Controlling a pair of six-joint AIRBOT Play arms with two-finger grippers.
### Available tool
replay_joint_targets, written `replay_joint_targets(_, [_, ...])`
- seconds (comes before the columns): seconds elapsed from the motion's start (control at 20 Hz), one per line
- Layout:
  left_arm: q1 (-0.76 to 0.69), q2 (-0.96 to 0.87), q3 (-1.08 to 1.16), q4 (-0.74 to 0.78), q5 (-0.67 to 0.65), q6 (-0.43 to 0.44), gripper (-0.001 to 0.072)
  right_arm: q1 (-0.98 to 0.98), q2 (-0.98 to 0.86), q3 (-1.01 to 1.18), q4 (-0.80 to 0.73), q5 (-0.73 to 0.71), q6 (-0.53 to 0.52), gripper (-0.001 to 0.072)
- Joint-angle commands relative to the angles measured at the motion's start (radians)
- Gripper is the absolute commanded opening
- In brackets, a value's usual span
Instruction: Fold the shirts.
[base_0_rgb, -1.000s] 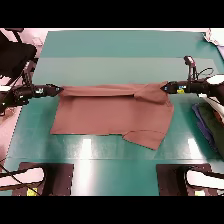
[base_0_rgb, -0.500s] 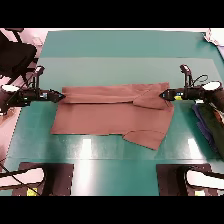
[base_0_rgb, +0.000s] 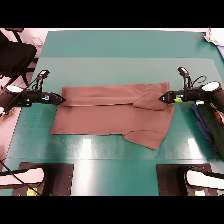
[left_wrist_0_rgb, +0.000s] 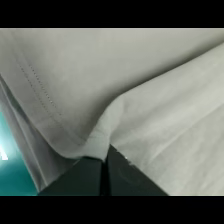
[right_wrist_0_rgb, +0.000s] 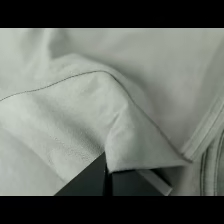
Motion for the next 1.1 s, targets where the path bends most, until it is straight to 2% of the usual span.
replay_joint_targets(0.0, [0.0,-0.001,0.0,0.014,0.0,-0.025,0.0022,0.0,0.0,0.0,-0.019,0.024,0.021,0.0017])
replay_joint_targets(0.5, [0.0,-0.001,0.0,0.013,-0.054,-0.026,0.0023,0.0,0.0,0.0,-0.018,0.026,0.021,0.0021])
replay_joint_targets(0.55, [0.0,-0.001,0.001,0.012,-0.058,-0.029,0.0023,0.0,0.0,0.0,-0.018,0.026,0.021,0.0049])
replay_joint_targets(0.65, [0.0,-0.001,0.001,0.012,-0.06,-0.053,0.0028,0.0,0.0,0.0,-0.019,0.025,0.021,0.0384])
replay_joint_targets(0.75, [0.0,-0.001,0.002,0.012,-0.062,-0.086,0.0522,-0.001,0.0,0.0,-0.02,0.03,0.021,0.0405])
replay_joint_targets(0.8, [0.0,-0.001,0.008,0.013,-0.07,-0.105,0.0553,-0.004,0.001,0.001,-0.032,0.032,0.025,0.0405])
replay_joint_targets(1.05, [0.079,0.013,0.1,0.016,-0.187,-0.187,0.0555,-0.138,0.026,0.001,-0.046,0.147,0.05,0.0405])
